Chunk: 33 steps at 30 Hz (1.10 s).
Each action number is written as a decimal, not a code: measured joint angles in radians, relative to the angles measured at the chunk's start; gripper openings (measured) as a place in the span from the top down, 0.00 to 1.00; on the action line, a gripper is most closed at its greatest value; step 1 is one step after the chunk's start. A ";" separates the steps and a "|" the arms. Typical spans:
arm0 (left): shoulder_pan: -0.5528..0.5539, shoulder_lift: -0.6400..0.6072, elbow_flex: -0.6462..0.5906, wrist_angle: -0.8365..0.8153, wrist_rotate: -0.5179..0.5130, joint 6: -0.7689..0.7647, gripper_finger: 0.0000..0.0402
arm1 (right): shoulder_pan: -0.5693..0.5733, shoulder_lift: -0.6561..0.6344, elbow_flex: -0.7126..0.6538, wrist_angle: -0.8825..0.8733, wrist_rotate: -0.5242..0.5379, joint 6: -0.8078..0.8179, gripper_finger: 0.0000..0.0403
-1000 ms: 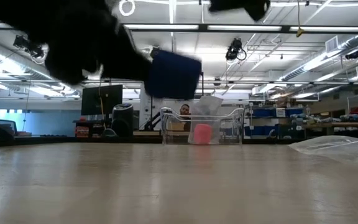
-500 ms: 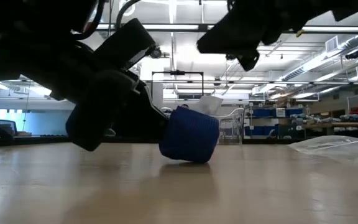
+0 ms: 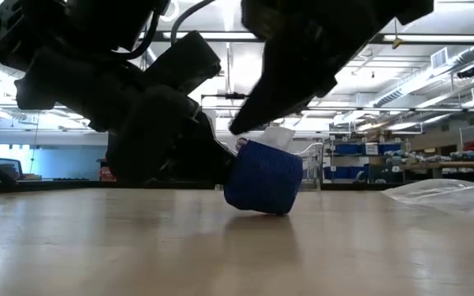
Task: Roll bandage
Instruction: Roll the blue bandage
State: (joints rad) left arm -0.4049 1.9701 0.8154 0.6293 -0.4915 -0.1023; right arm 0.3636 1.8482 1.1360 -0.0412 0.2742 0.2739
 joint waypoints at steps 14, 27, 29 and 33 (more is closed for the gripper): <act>0.003 0.000 0.002 -0.019 0.012 -0.006 0.95 | -0.023 0.062 0.066 -0.118 -0.037 0.011 1.00; -0.003 -0.003 0.002 -0.061 0.015 -0.014 0.75 | -0.010 0.062 0.065 -0.148 -0.037 0.014 1.00; -0.006 -0.010 0.002 -0.078 0.015 -0.022 0.74 | -0.009 0.062 0.065 -0.152 -0.037 0.014 1.00; -0.011 -0.053 -0.001 -0.143 0.016 -0.030 0.73 | -0.007 0.062 0.065 -0.160 -0.045 0.015 1.00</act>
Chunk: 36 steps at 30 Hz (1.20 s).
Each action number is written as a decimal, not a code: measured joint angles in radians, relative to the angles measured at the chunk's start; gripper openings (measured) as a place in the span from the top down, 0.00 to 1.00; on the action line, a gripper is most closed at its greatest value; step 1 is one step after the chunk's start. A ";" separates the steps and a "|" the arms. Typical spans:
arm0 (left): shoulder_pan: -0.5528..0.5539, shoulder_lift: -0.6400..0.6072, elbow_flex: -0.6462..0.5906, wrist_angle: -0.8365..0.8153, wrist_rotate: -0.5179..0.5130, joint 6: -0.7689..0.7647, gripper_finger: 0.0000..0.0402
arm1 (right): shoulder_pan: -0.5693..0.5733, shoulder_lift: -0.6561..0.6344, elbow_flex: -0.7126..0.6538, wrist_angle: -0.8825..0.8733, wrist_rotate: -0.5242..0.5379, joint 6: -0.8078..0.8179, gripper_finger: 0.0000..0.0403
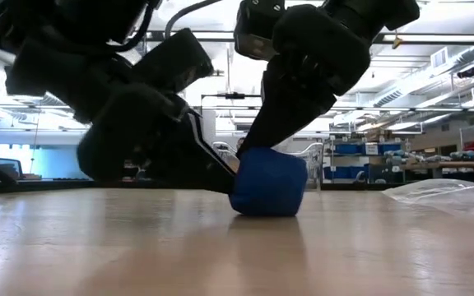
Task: Roll bandage
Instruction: Roll the blue bandage, then put the blue bandage into the transparent zip bag
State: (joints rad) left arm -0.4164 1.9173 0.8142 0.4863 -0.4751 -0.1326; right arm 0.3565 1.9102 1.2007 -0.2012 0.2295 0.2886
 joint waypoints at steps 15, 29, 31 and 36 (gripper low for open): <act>-0.004 -0.119 -0.001 -0.165 -0.032 -0.027 0.73 | 0.004 -0.021 -0.006 0.039 -0.002 -0.001 0.91; -0.026 -0.223 -0.043 -0.171 0.070 -0.034 0.75 | 0.081 -0.380 -0.038 -0.469 0.054 0.099 0.75; -0.026 -0.224 -0.087 -0.055 0.186 -0.040 0.78 | 0.082 -0.375 -0.084 -0.503 0.012 0.135 0.74; -0.015 -0.225 -0.207 0.301 0.392 -0.074 0.88 | 0.063 -0.323 -0.186 -0.454 -0.070 0.163 0.70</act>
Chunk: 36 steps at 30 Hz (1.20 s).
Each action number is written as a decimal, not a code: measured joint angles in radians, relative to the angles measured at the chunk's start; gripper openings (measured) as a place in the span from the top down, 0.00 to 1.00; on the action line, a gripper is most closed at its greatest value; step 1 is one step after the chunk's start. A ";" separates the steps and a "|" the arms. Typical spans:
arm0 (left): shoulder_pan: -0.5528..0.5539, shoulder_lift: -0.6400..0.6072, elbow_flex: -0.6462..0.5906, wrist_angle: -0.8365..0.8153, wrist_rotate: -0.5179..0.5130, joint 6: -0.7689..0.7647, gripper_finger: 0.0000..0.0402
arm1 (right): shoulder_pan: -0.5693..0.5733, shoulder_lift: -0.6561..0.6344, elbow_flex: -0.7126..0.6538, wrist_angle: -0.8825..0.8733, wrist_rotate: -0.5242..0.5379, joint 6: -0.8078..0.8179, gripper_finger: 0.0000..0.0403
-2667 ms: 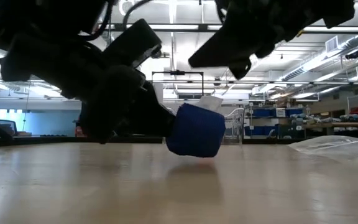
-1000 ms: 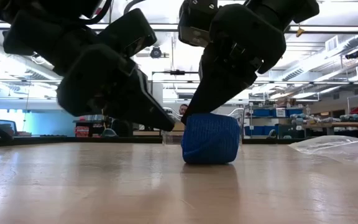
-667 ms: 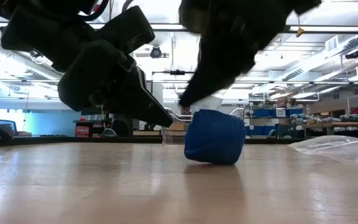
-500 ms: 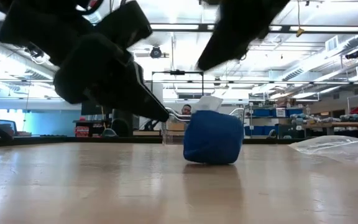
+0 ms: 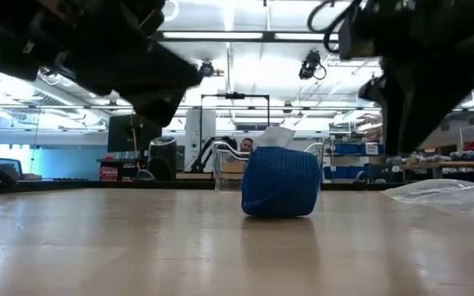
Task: Roll bandage
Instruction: Put the blue bandage into the transparent zip bag
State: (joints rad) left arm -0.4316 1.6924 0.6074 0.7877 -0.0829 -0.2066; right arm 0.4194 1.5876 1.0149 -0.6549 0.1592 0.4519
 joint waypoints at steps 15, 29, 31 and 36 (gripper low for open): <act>0.018 0.000 -0.064 0.152 0.104 -0.112 0.92 | -0.036 0.099 -0.008 0.003 -0.209 -0.039 0.68; 0.203 0.000 -0.168 0.641 0.392 -0.223 0.92 | 0.052 0.081 0.127 -0.124 -0.037 -0.146 0.97; 0.235 0.000 -0.186 0.695 0.403 -0.245 0.92 | 0.083 0.050 0.173 -0.139 0.027 -0.193 0.98; 0.297 0.000 -0.168 0.689 0.475 -0.264 0.92 | 0.181 -0.021 0.281 -0.076 0.168 -0.392 0.99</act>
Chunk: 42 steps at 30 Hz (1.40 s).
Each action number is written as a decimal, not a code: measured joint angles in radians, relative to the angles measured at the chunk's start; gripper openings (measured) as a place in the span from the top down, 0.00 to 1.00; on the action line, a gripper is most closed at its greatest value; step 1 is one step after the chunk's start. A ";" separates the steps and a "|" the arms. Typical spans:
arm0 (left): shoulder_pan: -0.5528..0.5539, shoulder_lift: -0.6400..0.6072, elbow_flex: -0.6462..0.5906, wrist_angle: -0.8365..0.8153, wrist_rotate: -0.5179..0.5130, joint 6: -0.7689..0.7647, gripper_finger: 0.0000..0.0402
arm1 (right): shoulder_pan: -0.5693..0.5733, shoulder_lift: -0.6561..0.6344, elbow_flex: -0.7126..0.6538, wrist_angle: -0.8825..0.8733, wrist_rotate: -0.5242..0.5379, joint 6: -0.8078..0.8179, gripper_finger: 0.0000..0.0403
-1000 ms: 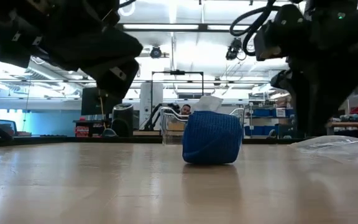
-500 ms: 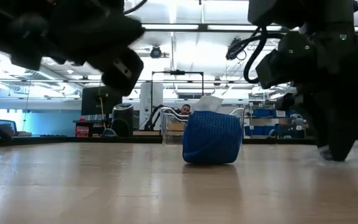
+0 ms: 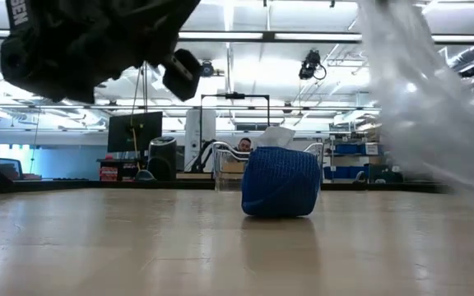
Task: Roll bandage
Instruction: Put the blue bandage into the transparent zip bag
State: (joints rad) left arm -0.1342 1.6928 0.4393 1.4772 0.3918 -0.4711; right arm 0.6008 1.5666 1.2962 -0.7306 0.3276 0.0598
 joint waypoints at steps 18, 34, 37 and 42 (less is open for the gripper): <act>0.063 0.028 0.416 -0.598 0.229 0.184 0.60 | 0.090 -0.031 0.062 0.274 -0.031 -0.489 1.00; 0.063 0.448 0.797 -0.284 0.588 -0.062 0.54 | 0.108 -0.031 0.062 0.370 -0.089 -0.603 1.00; 0.062 0.503 0.866 -0.212 0.613 -0.117 0.54 | 0.113 -0.031 0.062 0.371 -0.089 -0.604 1.00; 0.060 0.558 0.964 -0.214 0.647 -0.140 0.54 | 0.121 -0.031 0.062 0.379 -0.090 -0.605 1.00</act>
State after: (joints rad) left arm -0.0747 2.2507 1.4037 1.2627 1.0383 -0.6110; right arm 0.7219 1.5356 1.3579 -0.3516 0.2375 -0.5453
